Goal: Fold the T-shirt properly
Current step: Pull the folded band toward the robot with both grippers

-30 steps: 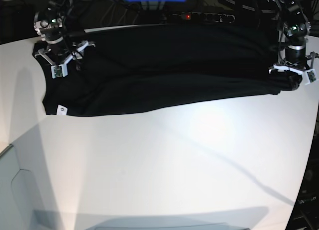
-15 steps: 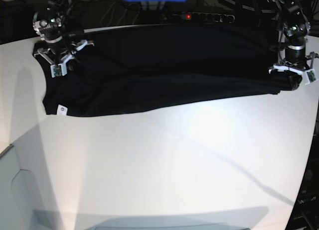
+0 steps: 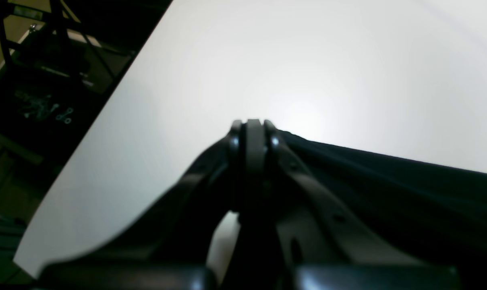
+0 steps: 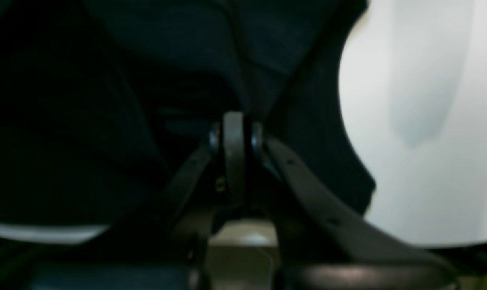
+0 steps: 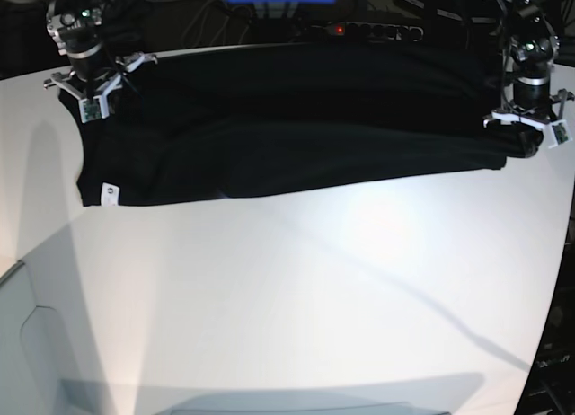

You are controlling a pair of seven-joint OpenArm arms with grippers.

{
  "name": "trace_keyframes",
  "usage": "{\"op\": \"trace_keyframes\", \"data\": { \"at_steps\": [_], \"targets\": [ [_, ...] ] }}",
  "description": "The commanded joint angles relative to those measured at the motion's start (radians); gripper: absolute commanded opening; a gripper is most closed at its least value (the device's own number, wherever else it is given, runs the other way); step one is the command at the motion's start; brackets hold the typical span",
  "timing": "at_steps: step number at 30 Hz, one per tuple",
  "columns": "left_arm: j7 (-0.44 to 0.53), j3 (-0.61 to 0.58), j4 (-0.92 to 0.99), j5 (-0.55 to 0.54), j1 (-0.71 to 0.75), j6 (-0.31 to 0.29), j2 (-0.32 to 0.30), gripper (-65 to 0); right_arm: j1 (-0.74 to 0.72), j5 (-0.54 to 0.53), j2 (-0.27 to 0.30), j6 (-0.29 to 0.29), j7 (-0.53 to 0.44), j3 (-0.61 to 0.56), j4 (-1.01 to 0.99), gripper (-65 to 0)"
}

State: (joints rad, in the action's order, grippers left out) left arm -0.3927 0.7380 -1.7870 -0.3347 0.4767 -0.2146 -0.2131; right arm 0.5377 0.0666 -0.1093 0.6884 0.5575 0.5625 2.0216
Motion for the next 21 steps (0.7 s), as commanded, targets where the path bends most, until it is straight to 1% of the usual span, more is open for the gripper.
{"op": "trace_keyframes", "data": {
  "at_steps": [1,4,7,10,14,17,21],
  "targets": [
    [0.027,0.008,-0.020,-0.004,0.006,0.002,-0.007,-64.9,0.014,-0.009,0.015,0.010,-0.020,0.003,0.018,-65.0],
    [0.027,0.008,-0.015,0.003,0.003,0.002,0.007,-64.9,0.031,-0.009,0.023,0.010,-0.020,0.004,0.018,-65.0],
    [0.027,0.008,-0.014,0.003,0.003,0.002,0.017,-64.9,0.049,-0.009,0.050,0.010,-0.020,0.006,0.017,-65.0],
    [0.027,0.008,-0.012,0.003,0.004,0.002,0.024,-64.9,0.055,-0.007,0.061,0.010,-0.020,0.014,0.017,-65.0],
    [0.027,0.051,-0.010,0.003,0.004,0.002,0.036,-64.9,0.046,-0.011,0.059,0.010,-0.020,0.066,0.015,-65.0],
    [0.027,0.087,-0.010,-0.004,0.004,0.002,0.047,-64.9,0.038,-0.011,0.061,0.010,-0.020,0.070,0.014,-65.0],
    [0.025,0.099,-0.010,-0.001,0.004,0.001,0.047,-64.9,0.025,-0.006,0.061,0.010,-0.020,0.070,0.008,-65.0]
  ]
}}
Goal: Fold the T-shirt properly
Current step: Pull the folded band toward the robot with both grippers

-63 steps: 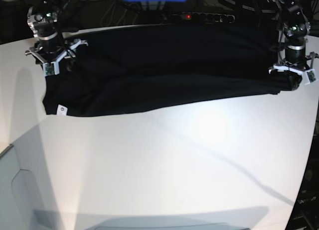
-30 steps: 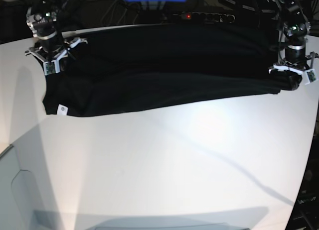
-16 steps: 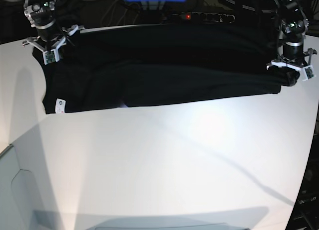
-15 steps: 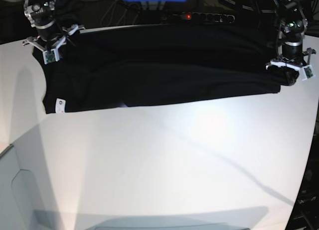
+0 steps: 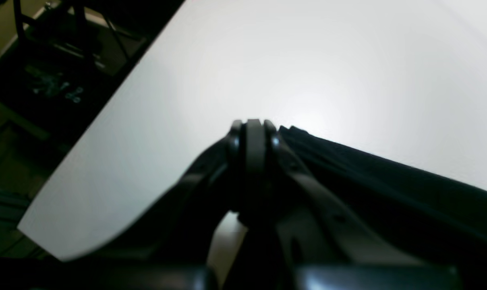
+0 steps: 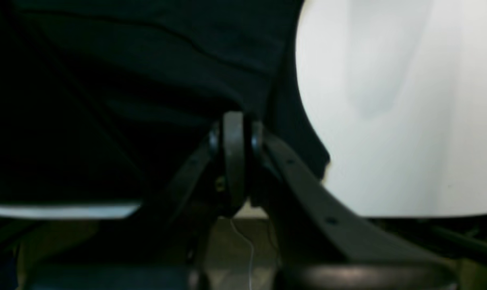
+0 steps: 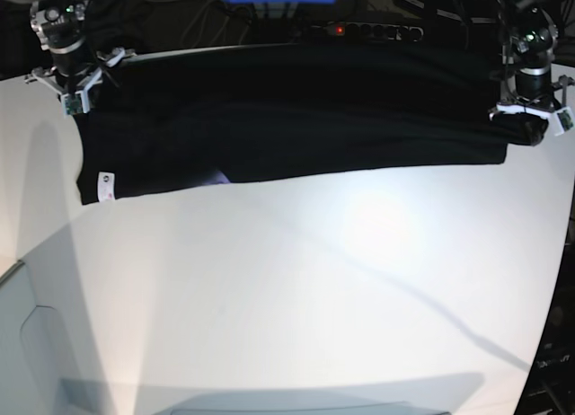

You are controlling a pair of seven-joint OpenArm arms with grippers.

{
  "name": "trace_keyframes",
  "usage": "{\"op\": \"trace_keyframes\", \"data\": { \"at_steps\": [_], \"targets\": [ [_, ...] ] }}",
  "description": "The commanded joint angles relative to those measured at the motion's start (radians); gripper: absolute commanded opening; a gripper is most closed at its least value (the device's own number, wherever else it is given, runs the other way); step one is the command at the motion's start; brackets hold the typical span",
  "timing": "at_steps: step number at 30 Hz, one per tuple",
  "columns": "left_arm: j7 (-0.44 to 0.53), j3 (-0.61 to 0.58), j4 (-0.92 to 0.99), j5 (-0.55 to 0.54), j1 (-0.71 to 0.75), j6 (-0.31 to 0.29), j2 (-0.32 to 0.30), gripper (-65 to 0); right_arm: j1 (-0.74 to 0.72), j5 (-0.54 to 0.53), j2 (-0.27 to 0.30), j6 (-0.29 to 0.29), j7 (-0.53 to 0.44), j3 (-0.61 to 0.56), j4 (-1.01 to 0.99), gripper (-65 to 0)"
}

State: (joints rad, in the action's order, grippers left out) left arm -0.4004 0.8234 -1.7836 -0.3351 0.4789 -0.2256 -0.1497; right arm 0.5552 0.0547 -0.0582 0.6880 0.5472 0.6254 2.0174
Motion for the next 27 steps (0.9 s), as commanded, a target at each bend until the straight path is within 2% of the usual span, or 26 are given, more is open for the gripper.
{"op": "trace_keyframes", "data": {
  "at_steps": [1,11,27],
  "targets": [
    [0.033,0.014,-0.014,0.001,0.002,0.012,-0.015,-64.9,0.004,0.006,0.010,0.010,-0.009,0.007,0.012,-65.0],
    [0.033,0.014,-0.012,0.003,0.031,0.012,0.031,-64.9,0.009,0.007,0.010,0.010,-0.009,0.007,0.012,-65.0],
    [0.036,0.012,0.083,-0.005,0.042,0.012,0.026,-64.9,-0.025,0.007,0.007,0.010,-0.008,0.003,0.010,-65.0]
  ]
}}
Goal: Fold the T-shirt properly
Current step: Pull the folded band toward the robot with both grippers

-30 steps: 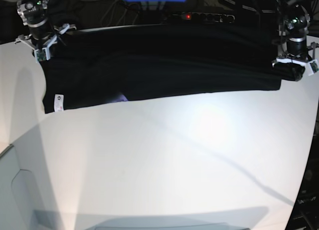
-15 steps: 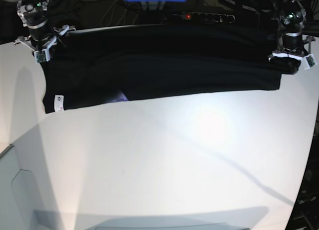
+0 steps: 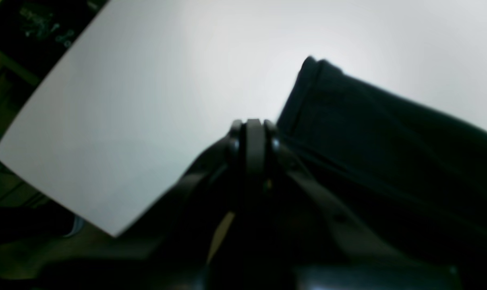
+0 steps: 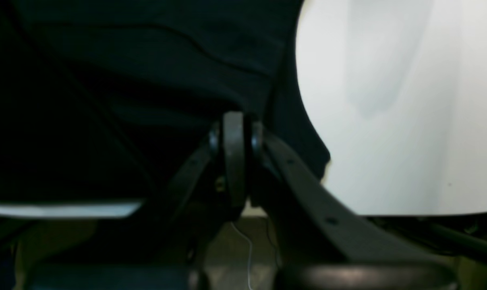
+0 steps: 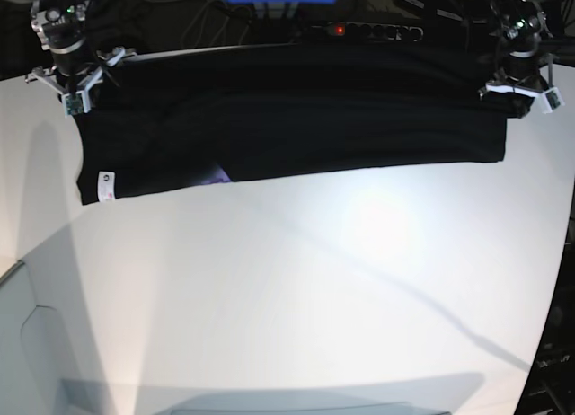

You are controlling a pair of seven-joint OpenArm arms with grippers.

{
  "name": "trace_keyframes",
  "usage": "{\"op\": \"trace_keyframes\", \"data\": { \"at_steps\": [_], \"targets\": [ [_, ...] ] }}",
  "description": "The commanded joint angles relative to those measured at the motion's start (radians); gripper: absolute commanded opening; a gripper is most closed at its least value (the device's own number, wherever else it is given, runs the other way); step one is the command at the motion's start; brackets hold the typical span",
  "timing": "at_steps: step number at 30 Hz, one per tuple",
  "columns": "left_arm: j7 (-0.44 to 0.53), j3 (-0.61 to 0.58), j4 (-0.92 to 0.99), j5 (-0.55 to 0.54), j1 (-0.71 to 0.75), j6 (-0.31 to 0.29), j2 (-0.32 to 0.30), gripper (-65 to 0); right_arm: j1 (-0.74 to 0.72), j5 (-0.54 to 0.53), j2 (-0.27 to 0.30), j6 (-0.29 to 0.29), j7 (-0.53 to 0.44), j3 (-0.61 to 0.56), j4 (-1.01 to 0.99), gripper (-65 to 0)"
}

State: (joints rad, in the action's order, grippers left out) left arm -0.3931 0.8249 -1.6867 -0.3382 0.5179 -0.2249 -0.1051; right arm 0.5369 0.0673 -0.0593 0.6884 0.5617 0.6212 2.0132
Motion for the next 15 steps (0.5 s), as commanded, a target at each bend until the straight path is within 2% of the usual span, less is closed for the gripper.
{"op": "trace_keyframes", "data": {
  "at_steps": [1,15],
  "targets": [
    [0.029,0.011,-0.014,-0.003,0.002,0.011,-0.018,-64.9,-0.016,-0.005,0.006,0.010,-0.021,0.010,0.014,-65.0],
    [0.029,0.009,0.072,-0.003,0.005,0.011,-0.012,-64.9,-0.061,-0.005,0.008,0.010,-0.021,0.002,0.002,-65.0]
  ]
}}
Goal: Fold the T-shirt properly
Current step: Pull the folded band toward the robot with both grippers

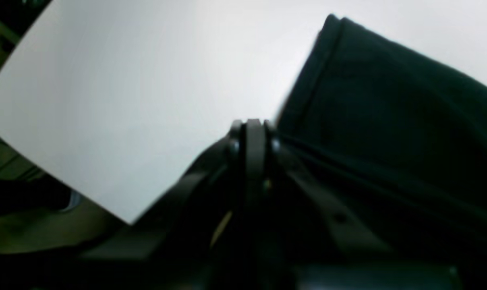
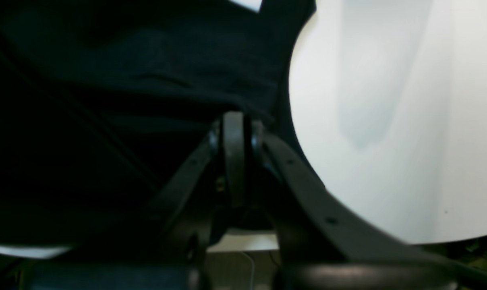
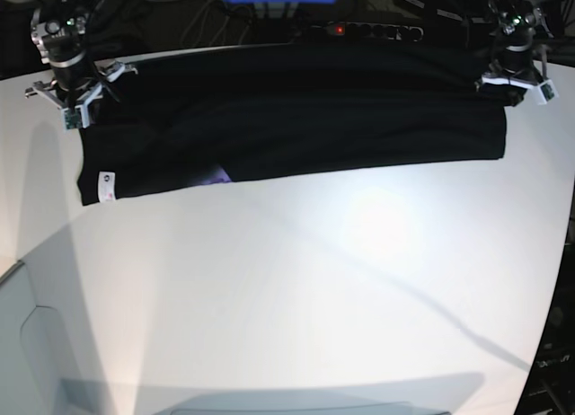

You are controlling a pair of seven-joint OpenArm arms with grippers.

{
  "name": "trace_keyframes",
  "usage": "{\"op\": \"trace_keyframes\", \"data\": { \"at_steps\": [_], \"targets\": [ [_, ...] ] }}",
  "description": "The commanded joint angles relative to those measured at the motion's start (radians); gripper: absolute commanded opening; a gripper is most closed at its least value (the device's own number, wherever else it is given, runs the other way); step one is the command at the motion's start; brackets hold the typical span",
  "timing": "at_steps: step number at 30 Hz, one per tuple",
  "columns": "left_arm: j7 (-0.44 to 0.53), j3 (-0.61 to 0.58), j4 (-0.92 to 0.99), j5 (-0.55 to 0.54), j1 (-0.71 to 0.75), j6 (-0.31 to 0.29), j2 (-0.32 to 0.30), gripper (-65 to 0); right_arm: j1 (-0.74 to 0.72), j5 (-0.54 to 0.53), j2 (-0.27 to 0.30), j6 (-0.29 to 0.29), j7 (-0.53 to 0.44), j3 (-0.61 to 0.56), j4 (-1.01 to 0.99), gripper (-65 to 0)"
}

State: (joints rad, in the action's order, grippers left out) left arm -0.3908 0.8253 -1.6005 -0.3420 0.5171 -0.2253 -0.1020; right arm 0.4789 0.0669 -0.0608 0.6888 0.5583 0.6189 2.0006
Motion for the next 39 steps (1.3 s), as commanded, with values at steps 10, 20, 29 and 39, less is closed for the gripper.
{"op": "trace_keyframes", "data": {
  "at_steps": [10,20,29,39],
  "targets": [
    [0.026,0.004,-0.010,0.001,0.004,0.011,-0.014,-64.9,-0.015,-0.005,0.013,0.009,-0.014,0.003,-0.011,-65.0],
    [0.026,0.004,-0.014,0.001,0.007,0.011,-0.014,-64.9,-0.022,0.061,0.016,0.009,-0.008,0.069,0.009,-40.9],
    [0.026,0.004,-0.014,0.001,0.007,0.011,-0.014,-64.9,0.030,0.061,-0.038,0.009,-0.019,0.089,0.032,-37.4],
    [0.026,0.004,-0.016,0.001,0.001,0.011,-0.002,-64.9,0.123,0.061,-0.040,0.009,-0.019,0.003,0.032,-36.3]
  ]
}}
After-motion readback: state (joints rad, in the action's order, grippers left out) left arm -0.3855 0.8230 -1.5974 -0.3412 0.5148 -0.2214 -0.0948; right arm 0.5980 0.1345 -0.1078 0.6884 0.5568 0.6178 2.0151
